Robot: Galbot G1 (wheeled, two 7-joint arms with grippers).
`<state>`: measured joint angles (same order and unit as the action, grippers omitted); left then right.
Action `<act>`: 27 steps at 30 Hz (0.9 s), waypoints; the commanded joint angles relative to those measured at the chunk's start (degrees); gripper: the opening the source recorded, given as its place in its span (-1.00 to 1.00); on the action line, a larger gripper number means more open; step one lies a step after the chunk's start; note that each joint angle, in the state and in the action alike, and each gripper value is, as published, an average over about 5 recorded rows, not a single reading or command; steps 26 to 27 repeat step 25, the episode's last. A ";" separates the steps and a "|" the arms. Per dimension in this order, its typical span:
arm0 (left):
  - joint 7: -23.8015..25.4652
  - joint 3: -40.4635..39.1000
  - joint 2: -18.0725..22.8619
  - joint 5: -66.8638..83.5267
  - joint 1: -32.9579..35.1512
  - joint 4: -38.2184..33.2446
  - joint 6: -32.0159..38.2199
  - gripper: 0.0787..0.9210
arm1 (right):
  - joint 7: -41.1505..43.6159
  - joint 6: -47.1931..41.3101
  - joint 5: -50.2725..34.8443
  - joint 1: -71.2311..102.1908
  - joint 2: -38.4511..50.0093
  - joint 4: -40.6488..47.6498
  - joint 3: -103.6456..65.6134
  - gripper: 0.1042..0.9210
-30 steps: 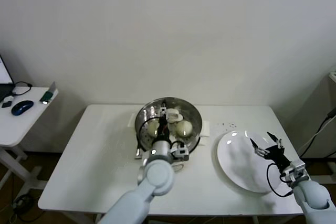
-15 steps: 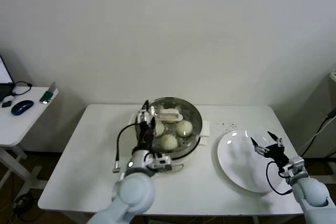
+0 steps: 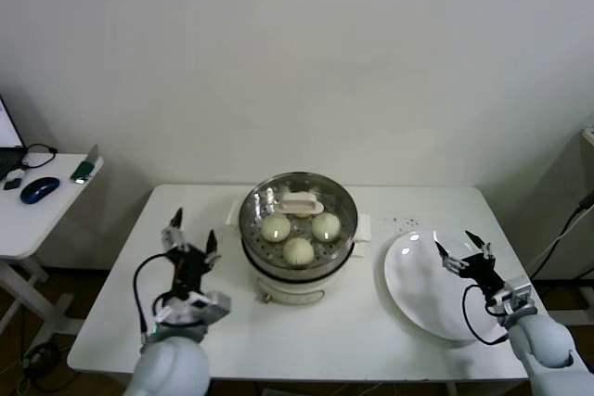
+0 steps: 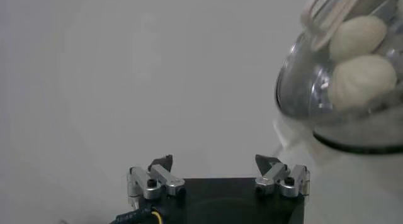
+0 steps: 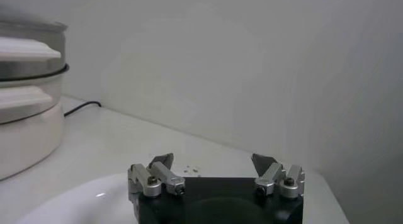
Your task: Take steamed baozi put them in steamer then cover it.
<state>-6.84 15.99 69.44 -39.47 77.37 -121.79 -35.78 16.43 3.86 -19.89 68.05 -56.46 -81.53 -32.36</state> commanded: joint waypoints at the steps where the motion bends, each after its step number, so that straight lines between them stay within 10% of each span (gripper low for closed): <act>1: -4.85 26.82 2.95 45.60 11.54 11.24 44.06 0.77 | -0.18 1.37 0.43 2.06 -1.72 -3.25 -0.84 0.76; 27: 3.81 28.15 5.40 51.26 13.80 17.06 47.83 0.77 | 0.44 1.73 1.85 7.48 -7.88 -7.73 -4.94 0.76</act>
